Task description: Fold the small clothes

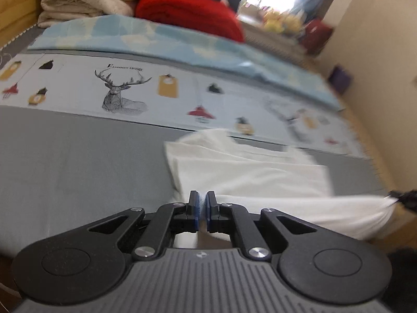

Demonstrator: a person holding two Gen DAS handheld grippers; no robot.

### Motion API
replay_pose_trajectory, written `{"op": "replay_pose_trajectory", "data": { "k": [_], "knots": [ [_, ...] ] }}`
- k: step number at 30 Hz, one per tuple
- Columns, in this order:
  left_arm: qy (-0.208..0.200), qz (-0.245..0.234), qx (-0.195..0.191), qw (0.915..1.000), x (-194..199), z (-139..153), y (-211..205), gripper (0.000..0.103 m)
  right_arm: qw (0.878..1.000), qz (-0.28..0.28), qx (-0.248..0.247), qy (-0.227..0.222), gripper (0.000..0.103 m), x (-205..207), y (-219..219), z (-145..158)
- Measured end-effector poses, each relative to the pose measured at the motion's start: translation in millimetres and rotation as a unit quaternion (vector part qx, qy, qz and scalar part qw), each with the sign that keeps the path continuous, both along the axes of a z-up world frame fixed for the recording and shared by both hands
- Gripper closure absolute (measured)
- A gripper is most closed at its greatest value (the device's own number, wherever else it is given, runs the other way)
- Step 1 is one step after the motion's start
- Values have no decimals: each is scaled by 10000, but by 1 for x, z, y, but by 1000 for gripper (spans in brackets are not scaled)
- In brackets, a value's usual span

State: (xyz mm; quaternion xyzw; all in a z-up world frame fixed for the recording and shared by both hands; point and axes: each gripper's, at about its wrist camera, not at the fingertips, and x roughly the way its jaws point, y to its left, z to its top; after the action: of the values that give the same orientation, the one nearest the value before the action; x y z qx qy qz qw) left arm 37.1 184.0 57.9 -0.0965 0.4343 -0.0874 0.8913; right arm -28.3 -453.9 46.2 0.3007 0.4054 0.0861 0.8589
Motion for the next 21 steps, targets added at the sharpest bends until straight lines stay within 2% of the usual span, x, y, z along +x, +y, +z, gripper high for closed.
{"op": "replay_pose_trajectory", "data": {
  "k": [2,4,5,7,8,9,10,11,12,14,15,16,18,21],
  "knots": [
    [181,55,12,9998,50,-27,1,96,9995,12,-140,298,98,54,8,-23],
    [252,390,136,9988,84,-46,8,95,9976,-120,-345,589,98,104,13,-47],
    [282,451,108,9985,94,-54,13,87,9961,-299,-489,664,95,120,16,-56],
    [349,507,-67,9981,95,-76,22,83,9915,-650,-868,725,93,146,19,-70],
    [680,511,-33,9964,96,-90,23,84,9910,-629,-961,689,93,153,21,-78],
    [1175,432,252,9918,101,-102,18,84,9913,-660,-940,639,93,153,22,-89],
    [1139,298,393,9923,102,-103,14,84,9920,-685,-850,627,93,149,22,-99],
    [1010,128,512,9935,102,-100,8,84,9902,-559,-821,981,93,150,24,-111],
    [887,-17,552,9945,103,-97,4,83,9885,-485,-863,1146,93,152,25,-113],
    [873,-26,293,9957,109,-98,3,83,9918,-457,-932,740,89,149,28,-105],
    [900,61,132,9958,112,-101,3,83,9919,-394,-1016,660,83,148,31,-105],
    [939,182,-35,9954,113,-103,4,83,9912,-331,-1064,708,80,148,34,-108],
    [1051,382,-229,9935,118,-110,4,83,9902,-130,-1032,935,80,150,41,-120],
    [1118,561,-314,9916,126,-115,-3,79,9865,242,-1220,1061,79,153,57,-131]
  ]
}}
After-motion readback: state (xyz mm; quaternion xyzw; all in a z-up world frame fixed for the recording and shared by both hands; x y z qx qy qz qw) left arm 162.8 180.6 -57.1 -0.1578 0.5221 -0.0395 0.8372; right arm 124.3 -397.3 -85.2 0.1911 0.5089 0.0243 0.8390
